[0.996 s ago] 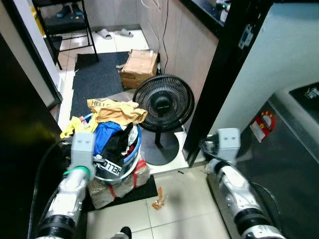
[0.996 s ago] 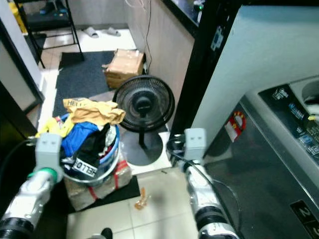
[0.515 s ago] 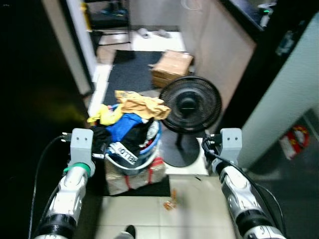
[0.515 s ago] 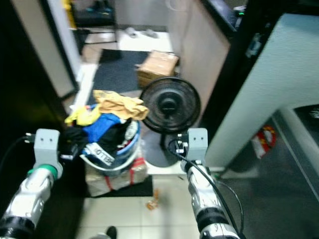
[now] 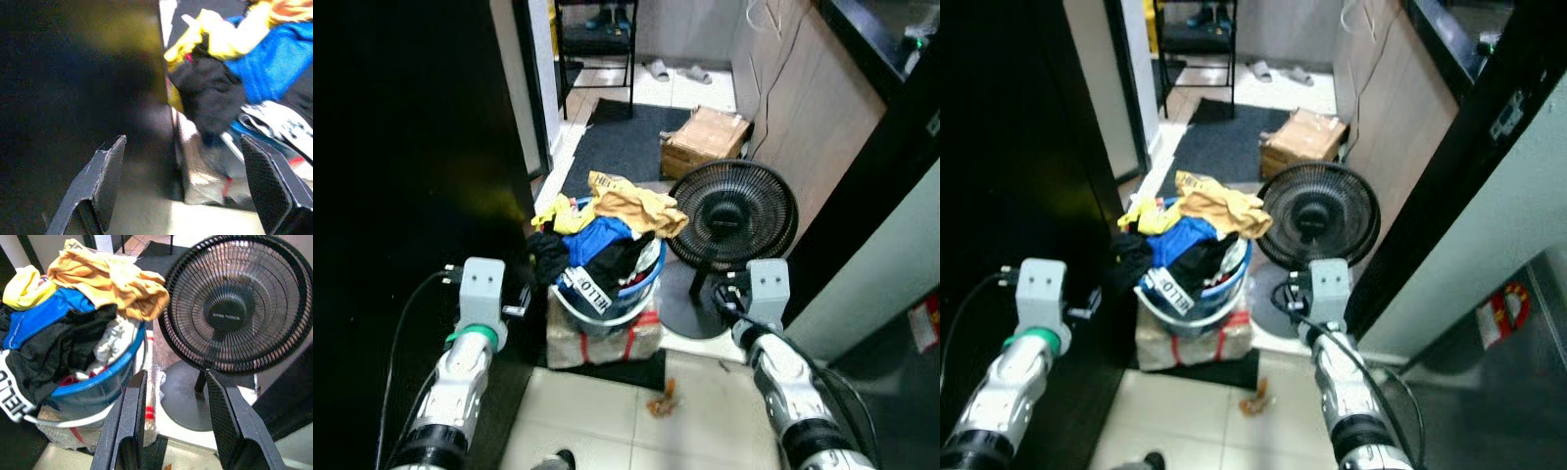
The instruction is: Clothes washing
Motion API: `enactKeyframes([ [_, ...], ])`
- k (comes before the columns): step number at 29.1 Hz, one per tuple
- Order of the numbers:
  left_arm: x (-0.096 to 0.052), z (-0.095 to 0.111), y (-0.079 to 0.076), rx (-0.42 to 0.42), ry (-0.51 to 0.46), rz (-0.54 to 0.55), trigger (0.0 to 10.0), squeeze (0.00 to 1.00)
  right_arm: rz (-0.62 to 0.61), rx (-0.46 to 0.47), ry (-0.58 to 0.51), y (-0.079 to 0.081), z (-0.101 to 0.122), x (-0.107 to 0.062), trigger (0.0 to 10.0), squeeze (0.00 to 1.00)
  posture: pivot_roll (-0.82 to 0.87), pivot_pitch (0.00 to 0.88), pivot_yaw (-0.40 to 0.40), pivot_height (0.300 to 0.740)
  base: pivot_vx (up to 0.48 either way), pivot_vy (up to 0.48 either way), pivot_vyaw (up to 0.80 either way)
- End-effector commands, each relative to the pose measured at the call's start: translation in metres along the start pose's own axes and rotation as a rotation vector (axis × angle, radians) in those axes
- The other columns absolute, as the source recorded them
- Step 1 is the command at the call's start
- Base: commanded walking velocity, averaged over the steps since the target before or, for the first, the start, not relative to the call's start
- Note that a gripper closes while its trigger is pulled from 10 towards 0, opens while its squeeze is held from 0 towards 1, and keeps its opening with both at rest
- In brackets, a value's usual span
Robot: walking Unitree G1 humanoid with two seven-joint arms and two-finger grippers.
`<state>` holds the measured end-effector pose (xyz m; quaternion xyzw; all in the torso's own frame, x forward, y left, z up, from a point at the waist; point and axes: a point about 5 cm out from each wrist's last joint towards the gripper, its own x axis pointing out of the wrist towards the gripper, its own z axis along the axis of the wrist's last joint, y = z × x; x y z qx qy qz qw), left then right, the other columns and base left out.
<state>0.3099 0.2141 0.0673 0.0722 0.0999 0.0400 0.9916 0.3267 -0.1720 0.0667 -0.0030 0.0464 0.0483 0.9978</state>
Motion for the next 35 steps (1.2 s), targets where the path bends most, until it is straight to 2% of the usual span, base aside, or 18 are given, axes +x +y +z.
enactKeyframes([
  [1,-0.0010,-0.0054,-0.0038,0.011,0.020,-0.011,10.0,0.00,0.006,-0.008,0.014,-0.0004,-0.0051,-0.0028,10.0,0.00,0.02,0.023,0.000,0.740,0.446,0.000,0.00],
  [20,-0.0005,-0.0064,-0.0047,0.004,0.014,-0.009,10.0,0.00,0.016,-0.020,0.016,-0.0009,-0.0053,-0.0025,10.0,0.00,0.02,0.026,-0.004,0.740,0.448,0.000,0.00],
  [35,0.0004,-0.0070,-0.0046,0.015,0.022,-0.009,10.0,0.00,0.016,-0.035,0.015,-0.0014,-0.0048,-0.0022,10.0,0.00,0.02,0.029,-0.004,0.740,0.000,0.000,0.00],
])
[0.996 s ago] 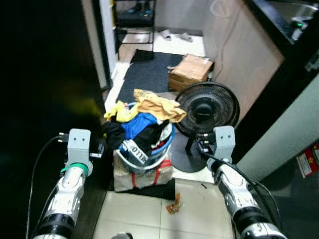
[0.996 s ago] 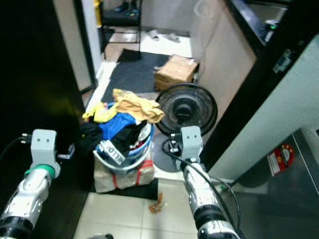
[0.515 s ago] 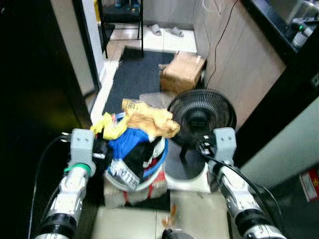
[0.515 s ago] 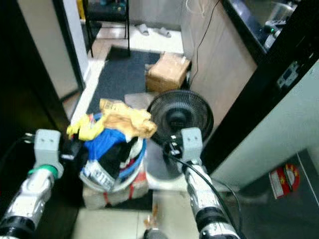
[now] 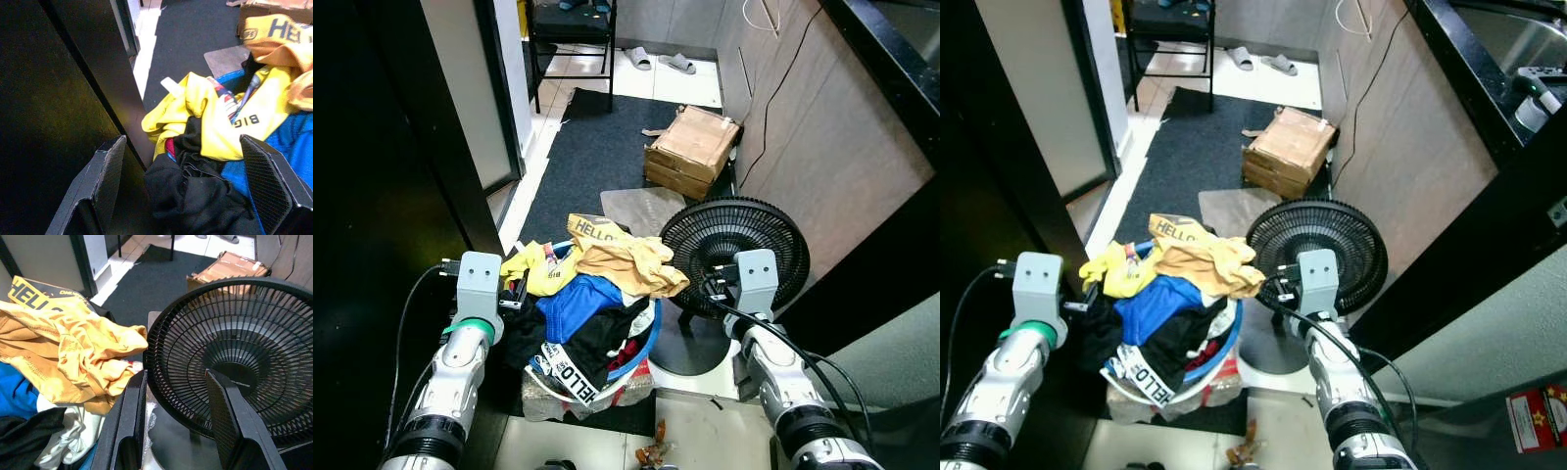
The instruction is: Clothes washing
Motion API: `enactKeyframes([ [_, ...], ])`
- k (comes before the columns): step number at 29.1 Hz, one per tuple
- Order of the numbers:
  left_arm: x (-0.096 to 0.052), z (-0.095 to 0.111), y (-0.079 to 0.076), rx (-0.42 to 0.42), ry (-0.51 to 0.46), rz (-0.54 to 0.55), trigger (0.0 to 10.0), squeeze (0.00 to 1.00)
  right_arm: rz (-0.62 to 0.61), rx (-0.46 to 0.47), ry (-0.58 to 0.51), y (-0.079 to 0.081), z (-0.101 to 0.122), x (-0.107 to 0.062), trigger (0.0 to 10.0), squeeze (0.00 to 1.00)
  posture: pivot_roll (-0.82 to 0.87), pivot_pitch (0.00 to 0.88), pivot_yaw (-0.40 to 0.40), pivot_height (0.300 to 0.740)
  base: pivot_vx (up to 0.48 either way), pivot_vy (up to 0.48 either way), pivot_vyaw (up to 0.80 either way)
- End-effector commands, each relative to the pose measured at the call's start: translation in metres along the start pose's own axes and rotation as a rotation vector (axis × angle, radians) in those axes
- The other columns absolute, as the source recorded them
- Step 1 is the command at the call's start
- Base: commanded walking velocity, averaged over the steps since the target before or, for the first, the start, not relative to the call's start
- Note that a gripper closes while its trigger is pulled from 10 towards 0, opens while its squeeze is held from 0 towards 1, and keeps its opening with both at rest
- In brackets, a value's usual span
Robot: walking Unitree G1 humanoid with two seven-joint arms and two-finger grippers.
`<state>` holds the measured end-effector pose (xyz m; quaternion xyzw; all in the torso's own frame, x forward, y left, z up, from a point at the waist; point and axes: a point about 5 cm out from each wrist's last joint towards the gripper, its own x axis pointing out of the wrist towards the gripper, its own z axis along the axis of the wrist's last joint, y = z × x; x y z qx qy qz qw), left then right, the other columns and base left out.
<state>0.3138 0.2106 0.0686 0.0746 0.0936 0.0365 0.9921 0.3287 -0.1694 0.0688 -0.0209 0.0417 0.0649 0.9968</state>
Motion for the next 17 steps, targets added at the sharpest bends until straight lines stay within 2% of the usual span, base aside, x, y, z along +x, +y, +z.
enactKeyframes([
  [1,-0.0030,-0.0096,-0.0011,0.010,0.037,-0.002,10.0,0.00,-0.014,-0.003,0.020,-0.0033,-0.0067,-0.0043,10.0,0.00,0.02,0.035,-0.005,0.740,0.000,0.000,0.00],
  [8,-0.0032,-0.0091,-0.0014,0.004,0.038,0.003,10.0,0.00,0.009,-0.041,0.003,-0.0013,-0.0019,-0.0023,10.0,0.00,0.02,0.043,-0.008,0.740,0.000,0.000,0.00],
  [17,-0.0040,-0.0094,-0.0024,-0.005,0.040,0.004,10.0,0.00,0.011,-0.040,0.002,-0.0007,-0.0015,-0.0021,10.0,0.00,0.02,0.047,-0.014,0.740,0.000,0.000,0.00],
])
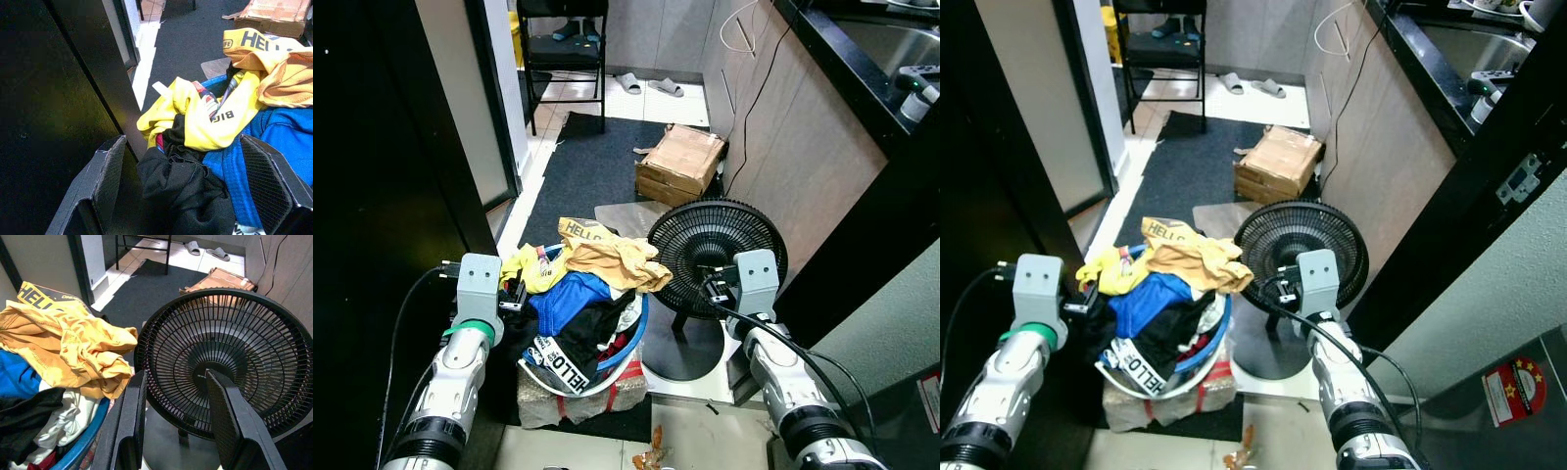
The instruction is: Clothes washing
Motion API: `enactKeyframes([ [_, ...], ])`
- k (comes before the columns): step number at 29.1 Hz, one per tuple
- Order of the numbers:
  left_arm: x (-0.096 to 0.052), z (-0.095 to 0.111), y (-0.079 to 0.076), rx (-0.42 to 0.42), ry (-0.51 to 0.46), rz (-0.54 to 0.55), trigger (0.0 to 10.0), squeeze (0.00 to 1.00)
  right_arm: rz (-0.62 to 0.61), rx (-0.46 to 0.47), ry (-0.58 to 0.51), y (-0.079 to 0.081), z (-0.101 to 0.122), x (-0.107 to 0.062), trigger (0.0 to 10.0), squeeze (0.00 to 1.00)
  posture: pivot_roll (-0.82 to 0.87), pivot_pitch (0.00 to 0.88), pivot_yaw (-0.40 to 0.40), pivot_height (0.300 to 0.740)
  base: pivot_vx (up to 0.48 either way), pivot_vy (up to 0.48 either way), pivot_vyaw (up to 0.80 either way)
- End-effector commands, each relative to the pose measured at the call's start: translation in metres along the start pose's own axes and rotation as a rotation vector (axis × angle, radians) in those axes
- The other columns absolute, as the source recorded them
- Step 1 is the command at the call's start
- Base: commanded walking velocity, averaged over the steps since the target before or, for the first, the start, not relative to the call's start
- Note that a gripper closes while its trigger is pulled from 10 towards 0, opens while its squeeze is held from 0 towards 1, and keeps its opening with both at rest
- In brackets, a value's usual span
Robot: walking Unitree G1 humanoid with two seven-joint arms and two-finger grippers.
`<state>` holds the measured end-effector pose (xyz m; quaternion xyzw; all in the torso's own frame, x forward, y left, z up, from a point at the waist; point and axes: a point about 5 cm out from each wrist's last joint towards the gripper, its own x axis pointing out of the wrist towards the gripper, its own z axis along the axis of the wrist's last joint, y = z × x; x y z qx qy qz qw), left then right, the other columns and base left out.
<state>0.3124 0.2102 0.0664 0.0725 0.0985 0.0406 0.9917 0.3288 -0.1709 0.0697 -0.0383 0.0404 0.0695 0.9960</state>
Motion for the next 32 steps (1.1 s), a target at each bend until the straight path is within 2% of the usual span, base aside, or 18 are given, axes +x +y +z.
enactKeyframes([
  [1,-0.003,-0.007,-0.002,-0.002,0.029,-0.001,10.0,0.00,-0.006,-0.003,-0.006,-0.001,0.001,0.000,10.0,0.00,0.02,0.051,-0.016,0.740,0.000,0.000,0.00],
  [2,-0.003,-0.007,-0.002,-0.002,0.029,-0.001,10.0,0.00,-0.006,-0.003,-0.006,-0.001,0.001,0.000,10.0,0.00,0.02,0.051,-0.016,0.740,0.000,0.000,0.00],
  [4,-0.003,-0.005,-0.001,-0.004,0.020,0.007,10.0,0.00,-0.027,-0.004,-0.040,-0.005,0.016,0.010,10.0,0.00,0.02,0.061,-0.019,0.740,0.000,0.000,0.00],
  [6,-0.003,-0.005,-0.001,-0.004,0.020,0.007,10.0,0.00,-0.027,-0.004,-0.040,-0.005,0.016,0.010,10.0,0.00,0.02,0.061,-0.019,0.740,0.000,0.000,0.00],
  [7,-0.002,-0.002,0.001,-0.004,0.010,0.022,10.0,0.00,-0.032,-0.020,-0.065,-0.002,0.036,0.025,10.0,0.00,0.03,0.062,-0.020,0.740,0.000,0.000,0.00],
  [8,-0.001,-0.001,0.002,-0.004,0.008,0.026,10.0,0.00,-0.032,-0.025,-0.068,-0.001,0.040,0.028,10.0,0.00,0.03,0.062,-0.020,0.740,0.000,0.000,0.00],
  [9,-0.001,0.000,0.002,-0.001,0.002,0.030,10.0,0.00,-0.006,-0.041,-0.066,0.005,0.048,0.035,10.0,0.00,0.05,0.075,-0.032,0.740,0.000,0.000,0.00],
  [10,-0.001,0.000,0.002,-0.001,0.002,0.030,10.0,0.00,-0.006,-0.041,-0.066,0.005,0.048,0.035,10.0,0.00,0.05,0.075,-0.032,0.740,0.000,0.000,0.00],
  [13,-0.006,0.002,0.012,-0.009,-0.011,0.078,10.0,0.00,0.092,-0.084,-0.060,0.030,0.068,0.052,10.0,0.00,0.08,0.095,-0.056,0.740,0.000,0.000,0.00],
  [16,-0.012,0.003,0.023,-0.018,-0.021,0.118,10.0,0.00,0.166,-0.097,-0.025,0.046,0.064,0.053,10.0,0.00,0.11,0.120,-0.074,0.740,0.000,0.000,0.00],
  [24,-0.026,0.004,0.028,-0.022,-0.032,0.133,10.0,0.00,0.213,-0.128,0.036,0.056,0.045,0.047,10.0,0.00,0.11,0.174,-0.080,0.740,0.000,0.000,0.00],
  [25,-0.031,0.002,0.027,-0.024,-0.027,0.129,10.0,0.00,0.219,-0.130,0.046,0.057,0.041,0.045,10.0,0.00,0.10,0.211,-0.077,0.740,0.000,0.000,0.00],
  [27,-0.034,0.001,0.026,-0.027,-0.019,0.124,10.0,0.00,0.224,-0.133,0.056,0.057,0.037,0.044,10.0,0.00,0.10,0.211,-0.077,0.740,0.000,0.000,0.00],
  [29,-0.044,0.004,0.018,-0.030,-0.020,0.083,10.0,0.00,0.238,-0.130,0.062,0.055,0.030,0.040,10.0,0.00,0.07,0.255,-0.060,0.740,0.000,0.000,0.00],
  [32,-0.049,0.010,0.008,-0.005,-0.038,0.027,10.0,0.00,0.247,-0.122,0.061,0.051,0.027,0.036,10.0,0.00,0.06,0.260,-0.056,0.740,0.000,0.000,0.00],
])
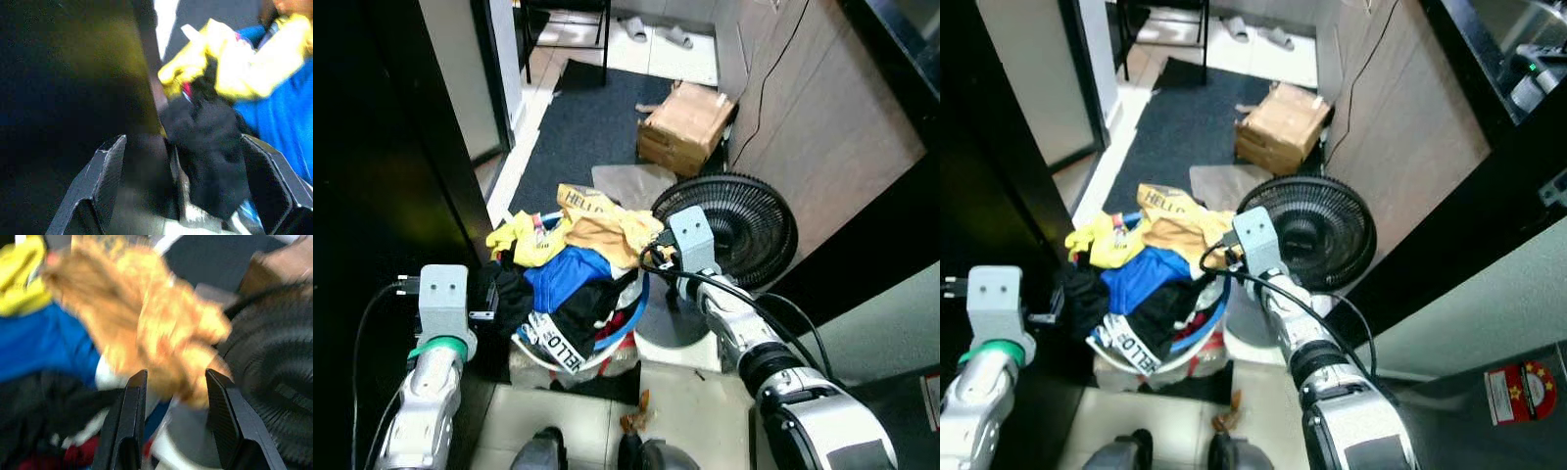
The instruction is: Clothes washing
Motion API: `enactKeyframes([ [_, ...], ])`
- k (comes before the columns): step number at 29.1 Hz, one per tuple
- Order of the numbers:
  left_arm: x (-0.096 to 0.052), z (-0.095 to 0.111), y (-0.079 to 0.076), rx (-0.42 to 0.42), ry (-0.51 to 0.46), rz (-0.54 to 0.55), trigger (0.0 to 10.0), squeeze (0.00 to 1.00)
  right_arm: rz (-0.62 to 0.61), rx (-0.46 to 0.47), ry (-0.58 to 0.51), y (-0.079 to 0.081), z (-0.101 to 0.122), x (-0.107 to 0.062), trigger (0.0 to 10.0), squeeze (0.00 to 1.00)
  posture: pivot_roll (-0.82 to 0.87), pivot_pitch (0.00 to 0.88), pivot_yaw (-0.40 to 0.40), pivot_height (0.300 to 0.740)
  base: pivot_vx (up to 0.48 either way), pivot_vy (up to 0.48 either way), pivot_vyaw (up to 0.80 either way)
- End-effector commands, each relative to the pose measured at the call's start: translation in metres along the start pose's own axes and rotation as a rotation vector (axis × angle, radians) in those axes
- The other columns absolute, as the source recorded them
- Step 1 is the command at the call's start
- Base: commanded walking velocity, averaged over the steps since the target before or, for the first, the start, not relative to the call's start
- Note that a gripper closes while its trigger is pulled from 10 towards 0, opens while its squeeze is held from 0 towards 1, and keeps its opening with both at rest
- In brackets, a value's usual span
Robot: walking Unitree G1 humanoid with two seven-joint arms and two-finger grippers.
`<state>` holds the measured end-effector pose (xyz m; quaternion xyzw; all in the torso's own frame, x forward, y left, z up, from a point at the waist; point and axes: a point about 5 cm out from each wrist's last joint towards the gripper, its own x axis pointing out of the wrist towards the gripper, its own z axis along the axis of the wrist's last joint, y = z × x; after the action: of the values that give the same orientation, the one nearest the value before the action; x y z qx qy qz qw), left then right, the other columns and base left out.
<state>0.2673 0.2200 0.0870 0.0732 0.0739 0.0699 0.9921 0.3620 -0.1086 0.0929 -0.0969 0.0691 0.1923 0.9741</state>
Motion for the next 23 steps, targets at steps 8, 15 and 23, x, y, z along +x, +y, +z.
enactKeyframes([
  [8,-0.008,0.041,-0.046,0.134,-0.115,-0.387,10.0,0.00,0.025,0.026,-0.110,-0.010,-0.010,-0.029,10.0,0.00,-0.01,0.330,-0.007,0.740,0.000,0.000,0.00],
  [15,-0.019,0.047,-0.047,0.123,-0.119,-0.423,10.0,0.00,0.019,0.026,-0.129,-0.010,-0.011,-0.044,10.0,0.00,-0.02,0.363,0.000,0.740,0.000,0.000,0.00],
  [23,-0.034,0.056,-0.045,0.105,-0.113,-0.399,10.0,0.00,0.041,0.039,-0.132,-0.001,-0.010,-0.041,10.0,0.00,0.01,0.403,-0.011,0.740,0.000,0.000,0.00],
])
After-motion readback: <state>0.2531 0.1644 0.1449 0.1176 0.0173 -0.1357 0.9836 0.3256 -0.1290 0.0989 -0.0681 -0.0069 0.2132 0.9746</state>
